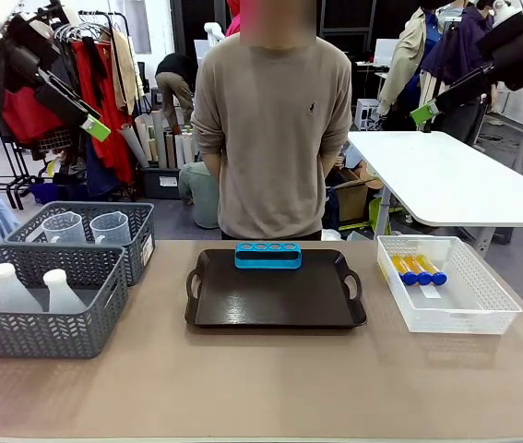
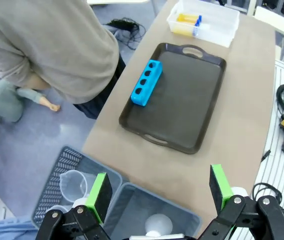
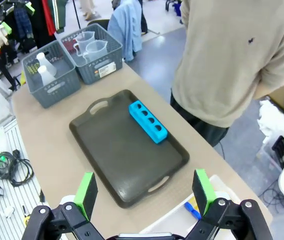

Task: Prepare the laboratory tools.
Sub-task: Pick up one Large Measuring Cup and place it on the Handle tray.

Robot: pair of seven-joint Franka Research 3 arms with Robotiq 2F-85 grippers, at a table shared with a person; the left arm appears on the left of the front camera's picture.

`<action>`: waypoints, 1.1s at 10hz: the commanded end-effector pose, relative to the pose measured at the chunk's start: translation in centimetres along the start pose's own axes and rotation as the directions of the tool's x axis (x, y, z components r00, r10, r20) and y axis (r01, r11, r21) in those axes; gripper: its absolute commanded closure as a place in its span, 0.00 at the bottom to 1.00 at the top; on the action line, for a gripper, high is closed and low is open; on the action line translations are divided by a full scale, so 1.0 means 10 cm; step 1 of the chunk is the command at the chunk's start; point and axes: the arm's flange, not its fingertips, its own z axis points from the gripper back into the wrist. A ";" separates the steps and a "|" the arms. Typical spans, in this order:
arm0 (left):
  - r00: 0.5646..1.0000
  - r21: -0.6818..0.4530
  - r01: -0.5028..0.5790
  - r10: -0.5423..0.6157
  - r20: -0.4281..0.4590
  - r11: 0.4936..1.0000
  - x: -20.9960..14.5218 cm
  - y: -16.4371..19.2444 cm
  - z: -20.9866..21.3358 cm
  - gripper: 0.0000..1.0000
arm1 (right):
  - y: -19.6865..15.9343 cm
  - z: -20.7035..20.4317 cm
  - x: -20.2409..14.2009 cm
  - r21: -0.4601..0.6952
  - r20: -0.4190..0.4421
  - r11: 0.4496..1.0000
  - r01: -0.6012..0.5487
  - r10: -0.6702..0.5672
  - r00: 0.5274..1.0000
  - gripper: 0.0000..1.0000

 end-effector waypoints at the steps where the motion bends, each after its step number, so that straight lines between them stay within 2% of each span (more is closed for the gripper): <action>1: 1.000 0.017 0.010 -0.010 0.019 1.000 0.00 0.07 0.03 0.00 | -0.01 0.01 0.06 0.023 0.017 0.999 -0.040 0.040 0.999 0.00; 8: 1.000 -0.003 0.010 -0.010 0.028 1.000 -0.05 0.09 -0.01 0.00 | 0.12 0.18 0.23 -0.018 0.040 0.998 -0.067 0.067 0.997 0.00; 9: 0.999 -0.001 0.030 -0.030 0.036 1.000 -0.05 0.07 -0.03 0.00 | 0.12 0.10 0.15 -0.015 0.008 0.999 -0.042 0.042 0.999 0.00; 10: 1.000 0.009 -0.011 0.011 -0.004 1.000 -0.03 0.07 -0.02 0.00 | 0.12 0.10 0.15 -0.015 0.008 0.999 -0.042 0.042 0.999 0.00; 11: 1.000 0.009 -0.011 0.011 -0.004 1.000 -0.03 0.07 -0.02 0.00 | 0.12 0.10 0.15 -0.015 0.008 0.999 -0.042 0.042 0.999 0.00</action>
